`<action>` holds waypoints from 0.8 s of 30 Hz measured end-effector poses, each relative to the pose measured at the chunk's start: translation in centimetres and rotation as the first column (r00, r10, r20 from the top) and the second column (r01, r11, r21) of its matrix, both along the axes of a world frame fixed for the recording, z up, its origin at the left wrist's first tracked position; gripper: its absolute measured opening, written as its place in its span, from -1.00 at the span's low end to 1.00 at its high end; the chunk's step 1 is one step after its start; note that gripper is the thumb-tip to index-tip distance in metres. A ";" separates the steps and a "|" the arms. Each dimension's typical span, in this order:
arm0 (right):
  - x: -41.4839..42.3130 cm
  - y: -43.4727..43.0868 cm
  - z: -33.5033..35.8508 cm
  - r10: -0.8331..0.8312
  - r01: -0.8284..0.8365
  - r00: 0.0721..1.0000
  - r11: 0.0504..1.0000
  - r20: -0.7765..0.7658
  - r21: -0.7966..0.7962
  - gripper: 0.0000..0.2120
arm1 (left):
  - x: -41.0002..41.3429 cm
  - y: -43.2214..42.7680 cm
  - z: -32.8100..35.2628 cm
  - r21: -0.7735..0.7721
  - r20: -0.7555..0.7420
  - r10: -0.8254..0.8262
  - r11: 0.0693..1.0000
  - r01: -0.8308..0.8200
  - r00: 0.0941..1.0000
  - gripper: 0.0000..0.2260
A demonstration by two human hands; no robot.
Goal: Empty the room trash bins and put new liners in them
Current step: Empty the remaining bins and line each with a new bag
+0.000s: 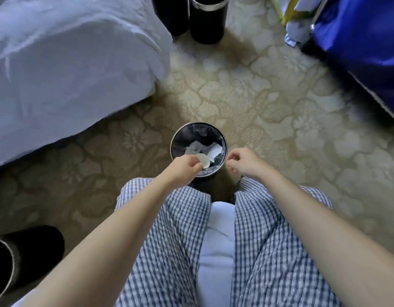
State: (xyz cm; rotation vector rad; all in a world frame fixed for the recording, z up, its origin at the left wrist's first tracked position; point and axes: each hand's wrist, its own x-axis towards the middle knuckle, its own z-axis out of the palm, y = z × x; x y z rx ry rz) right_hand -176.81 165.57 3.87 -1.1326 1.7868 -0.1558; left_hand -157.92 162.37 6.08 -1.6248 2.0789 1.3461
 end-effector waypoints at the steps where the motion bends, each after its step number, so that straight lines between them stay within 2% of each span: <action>1: 0.1 0.8 0.1 -0.009 0.008 1.000 0.999 -0.012 -0.034 -0.91 | 0.3 1.0 -0.1 -0.039 -0.043 0.019 0.999 -0.020 0.999 -0.77; 4: 0.4 3.6 1.3 -0.035 0.032 0.999 0.993 -0.024 -0.113 -0.88 | 0.7 3.5 0.2 -0.122 -0.125 0.043 0.991 -0.058 0.991 -0.77; 10: 0.3 6.9 2.4 -0.021 0.014 0.999 0.989 -0.046 -0.145 -0.93 | 1.9 6.1 0.3 -0.157 -0.051 0.017 0.987 -0.025 0.999 -0.77; 16: -1.1 5.4 -0.4 -0.089 0.086 0.995 0.992 -0.038 -0.094 -0.92 | 1.4 3.9 -2.7 -0.158 0.009 0.105 0.982 -0.102 0.994 -0.74; 21: -1.8 2.3 -5.0 -0.169 0.168 0.985 0.985 0.026 0.025 -0.87 | 0.5 1.4 -7.6 -0.097 0.066 0.233 0.969 -0.226 0.970 -0.71; 24: -1.7 -0.8 -6.9 -0.191 0.191 0.982 0.981 0.008 0.032 -0.89 | 0.6 -0.1 -10.5 -0.050 0.109 0.322 0.947 -0.318 0.940 -0.61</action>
